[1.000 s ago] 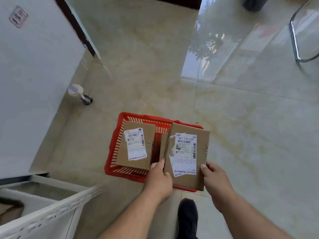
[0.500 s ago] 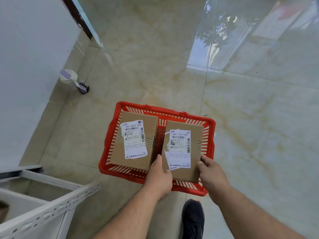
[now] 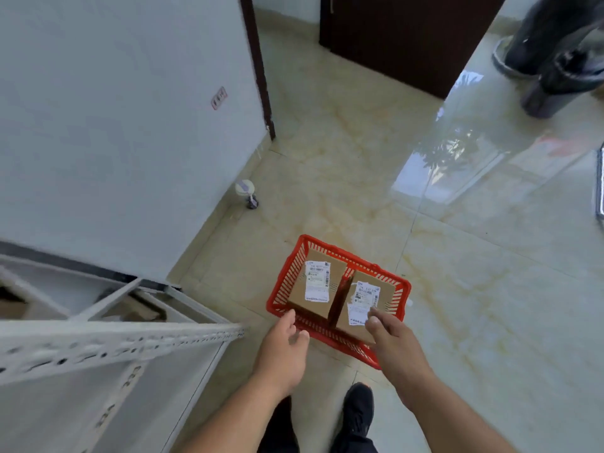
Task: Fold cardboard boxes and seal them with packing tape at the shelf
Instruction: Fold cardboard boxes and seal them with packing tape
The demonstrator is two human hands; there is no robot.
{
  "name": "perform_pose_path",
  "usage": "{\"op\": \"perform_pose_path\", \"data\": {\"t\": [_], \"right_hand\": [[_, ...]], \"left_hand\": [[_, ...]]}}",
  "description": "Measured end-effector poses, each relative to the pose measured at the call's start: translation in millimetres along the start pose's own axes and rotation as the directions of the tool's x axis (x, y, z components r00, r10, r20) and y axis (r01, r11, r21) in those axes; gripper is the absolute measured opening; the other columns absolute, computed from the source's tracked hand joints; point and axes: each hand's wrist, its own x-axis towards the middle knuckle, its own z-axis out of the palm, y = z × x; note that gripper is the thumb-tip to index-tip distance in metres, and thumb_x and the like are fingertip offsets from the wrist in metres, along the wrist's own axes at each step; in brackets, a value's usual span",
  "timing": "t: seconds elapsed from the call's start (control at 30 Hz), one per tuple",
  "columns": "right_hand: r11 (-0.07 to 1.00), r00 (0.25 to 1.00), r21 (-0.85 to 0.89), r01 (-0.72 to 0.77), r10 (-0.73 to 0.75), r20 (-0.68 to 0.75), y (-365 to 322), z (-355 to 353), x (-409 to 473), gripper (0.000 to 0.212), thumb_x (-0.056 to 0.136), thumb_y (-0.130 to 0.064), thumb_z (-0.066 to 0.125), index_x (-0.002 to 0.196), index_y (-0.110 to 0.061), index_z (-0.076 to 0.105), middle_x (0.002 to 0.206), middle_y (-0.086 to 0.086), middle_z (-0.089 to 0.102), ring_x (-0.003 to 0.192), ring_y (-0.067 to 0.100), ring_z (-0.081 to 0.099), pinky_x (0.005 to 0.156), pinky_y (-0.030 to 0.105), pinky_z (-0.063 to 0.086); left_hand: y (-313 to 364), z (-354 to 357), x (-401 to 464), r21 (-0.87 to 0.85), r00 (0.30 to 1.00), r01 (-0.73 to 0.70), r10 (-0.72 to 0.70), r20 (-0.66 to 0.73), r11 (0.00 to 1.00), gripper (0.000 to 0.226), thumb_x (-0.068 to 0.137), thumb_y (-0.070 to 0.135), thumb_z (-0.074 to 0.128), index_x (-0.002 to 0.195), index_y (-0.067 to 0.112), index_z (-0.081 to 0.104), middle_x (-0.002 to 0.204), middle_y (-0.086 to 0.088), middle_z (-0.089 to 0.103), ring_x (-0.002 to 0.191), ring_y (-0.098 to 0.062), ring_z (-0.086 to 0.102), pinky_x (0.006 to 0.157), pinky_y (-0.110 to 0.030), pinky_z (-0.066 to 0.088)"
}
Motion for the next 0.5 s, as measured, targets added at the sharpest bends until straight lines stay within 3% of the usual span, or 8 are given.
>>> {"op": "perform_pose_path", "data": {"t": [0.07, 0.17, 0.23, 0.3, 0.33, 0.37, 0.43, 0.5], "right_hand": [[0.997, 0.996, -0.041, 0.069, -0.067, 0.055, -38.6, 13.3, -48.8, 0.022, 0.108, -0.034, 0.050, 0.112, -0.042, 0.069, 0.116, -0.021, 0.069, 0.108, 0.003, 0.065, 0.089, 0.029, 0.055], [0.982, 0.978, -0.082, 0.170, -0.157, 0.140, -76.4, 37.4, -102.4, 0.029, 0.104, -0.041, 0.053, 0.129, -0.041, 0.067, 0.129, -0.016, 0.067, 0.120, 0.010, 0.061, 0.108, 0.044, 0.051], [0.961, 0.952, -0.119, 0.248, -0.219, 0.215, -88.6, 55.2, -133.2, 0.032, 0.098, -0.049, 0.058, 0.126, -0.039, 0.069, 0.123, -0.019, 0.068, 0.118, 0.007, 0.062, 0.110, 0.045, 0.050], [0.924, 0.904, -0.171, 0.343, -0.276, 0.326, -92.9, 75.3, -160.7, 0.046, 0.088, -0.061, 0.057, 0.127, -0.039, 0.069, 0.120, -0.020, 0.070, 0.116, 0.005, 0.064, 0.110, 0.045, 0.050], [0.900, 0.870, -0.192, 0.391, -0.293, 0.395, -94.8, 84.4, -180.0, 0.046, 0.088, -0.063, 0.056, 0.124, -0.040, 0.070, 0.118, -0.020, 0.070, 0.114, 0.004, 0.064, 0.109, 0.043, 0.050], [0.876, 0.833, -0.202, 0.437, -0.310, 0.459, -94.3, 93.5, -197.1, 0.037, 0.090, -0.062, 0.057, 0.117, -0.040, 0.071, 0.112, -0.019, 0.071, 0.110, 0.004, 0.064, 0.106, 0.041, 0.050], [0.855, 0.773, -0.193, 0.482, -0.311, 0.552, -96.9, 110.0, -235.4, 0.017, 0.099, -0.050, 0.058, 0.098, -0.039, 0.072, 0.102, -0.017, 0.073, 0.104, 0.006, 0.065, 0.101, 0.039, 0.051], [0.833, 0.696, -0.169, 0.526, -0.308, 0.649, -92.9, 126.2, -264.5, 0.013, 0.101, -0.048, 0.059, 0.106, -0.042, 0.069, 0.115, -0.014, 0.073, 0.116, 0.008, 0.064, 0.108, 0.045, 0.050]], "left_hand": [[14.2, -39.3, -50.9, -0.025, 0.998, -0.023, 0.021, -0.065, 0.999, 0.057, 0.107, 0.020, 0.050, 0.161, 0.019, 0.031, 0.159, 0.005, 0.043, 0.142, -0.007, 0.044, 0.108, -0.018, 0.030], [23.2, -87.6, -117.5, -0.095, 0.988, -0.059, 0.044, -0.150, 0.994, 0.056, 0.108, 0.017, 0.049, 0.160, 0.014, 0.030, 0.161, 0.001, 0.041, 0.145, -0.010, 0.041, 0.108, -0.015, 0.028], [17.2, -112.8, -158.0, -0.142, 0.972, -0.090, 0.056, -0.229, 0.986, 0.054, 0.107, 0.019, 0.048, 0.159, 0.018, 0.034, 0.159, 0.003, 0.042, 0.144, -0.009, 0.043, 0.110, -0.017, 0.029], [2.9, -131.3, -197.7, -0.208, 0.945, -0.127, 0.054, -0.323, 0.970, 0.037, 0.103, 0.022, 0.049, 0.136, 0.037, 0.051, 0.138, 0.006, 0.053, 0.126, -0.005, 0.052, 0.102, -0.017, 0.037], [-7.3, -137.8, -216.3, -0.240, 0.922, -0.140, 0.039, -0.384, 0.961, 0.029, 0.101, 0.021, 0.049, 0.117, 0.045, 0.050, 0.124, 0.008, 0.054, 0.113, -0.002, 0.053, 0.092, -0.015, 0.039], [-18.6, -143.8, -235.5, -0.274, 0.898, -0.135, 0.000, -0.441, 0.952, 0.029, 0.100, 0.019, 0.050, 0.113, 0.045, 0.049, 0.117, 0.013, 0.054, 0.106, 0.001, 0.052, 0.087, -0.013, 0.038], [-43.3, -153.0, -274.9, -0.347, 0.840, -0.136, -0.078, -0.537, 0.928, 0.036, 0.102, 0.018, 0.052, 0.135, 0.033, 0.054, 0.127, 0.014, 0.056, 0.113, 0.000, 0.053, 0.093, -0.015, 0.037], [-67.3, -159.9, -310.6, -0.414, 0.775, -0.153, -0.152, -0.614, 0.897, 0.052, 0.103, 0.022, 0.055, 0.154, 0.017, 0.044, 0.148, 0.004, 0.052, 0.130, -0.007, 0.051, 0.103, -0.017, 0.032]]}}
